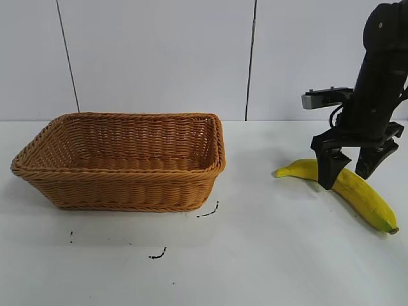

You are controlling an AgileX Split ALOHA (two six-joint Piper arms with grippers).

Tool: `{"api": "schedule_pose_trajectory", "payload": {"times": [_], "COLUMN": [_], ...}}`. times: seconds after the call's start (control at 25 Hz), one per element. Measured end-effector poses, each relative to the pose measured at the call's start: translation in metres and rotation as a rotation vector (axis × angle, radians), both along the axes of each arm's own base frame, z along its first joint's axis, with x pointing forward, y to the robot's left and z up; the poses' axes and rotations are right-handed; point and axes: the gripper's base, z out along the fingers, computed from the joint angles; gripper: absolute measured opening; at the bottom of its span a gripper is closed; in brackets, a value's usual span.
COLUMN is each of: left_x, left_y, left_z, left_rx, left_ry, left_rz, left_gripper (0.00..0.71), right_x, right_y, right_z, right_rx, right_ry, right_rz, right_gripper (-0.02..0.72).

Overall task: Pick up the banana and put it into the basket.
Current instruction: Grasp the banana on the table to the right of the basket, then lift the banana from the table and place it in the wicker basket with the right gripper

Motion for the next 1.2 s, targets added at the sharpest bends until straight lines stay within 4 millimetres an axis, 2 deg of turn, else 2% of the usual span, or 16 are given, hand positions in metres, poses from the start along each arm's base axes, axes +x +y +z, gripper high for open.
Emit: {"api": "schedule_pose_trajectory", "payload": {"times": [0.32, 0.4, 0.52, 0.56, 0.88, 1.0, 1.2], "left_x": [0.0, 0.0, 0.0, 0.0, 0.0, 0.0, 0.0], "left_y": [0.0, 0.0, 0.0, 0.0, 0.0, 0.0, 0.0], "left_z": [0.0, 0.0, 0.0, 0.0, 0.0, 0.0, 0.0], "left_rx": [0.0, 0.0, 0.0, 0.0, 0.0, 0.0, 0.0], "left_ry": [0.0, 0.0, 0.0, 0.0, 0.0, 0.0, 0.0], "left_rz": [0.0, 0.0, 0.0, 0.0, 0.0, 0.0, 0.0], "left_gripper": [0.695, 0.695, 0.695, 0.695, 0.695, 0.695, 0.695], "right_x": [0.001, 0.001, 0.001, 0.001, 0.0, 0.001, 0.007], "right_y": [0.0, 0.0, 0.0, 0.0, -0.001, -0.001, 0.0], "right_z": [-0.002, -0.002, -0.002, -0.002, 0.001, 0.023, 0.091], "right_rx": [0.0, 0.0, -0.001, 0.0, -0.007, -0.007, 0.0], "right_ry": [-0.006, -0.006, -0.006, -0.005, -0.002, -0.011, -0.059], "right_rz": [-0.001, -0.001, 0.0, -0.002, 0.005, 0.009, 0.017], "right_gripper": [0.569, 0.516, 0.341, 0.315, 0.32, 0.32, 0.32]}}
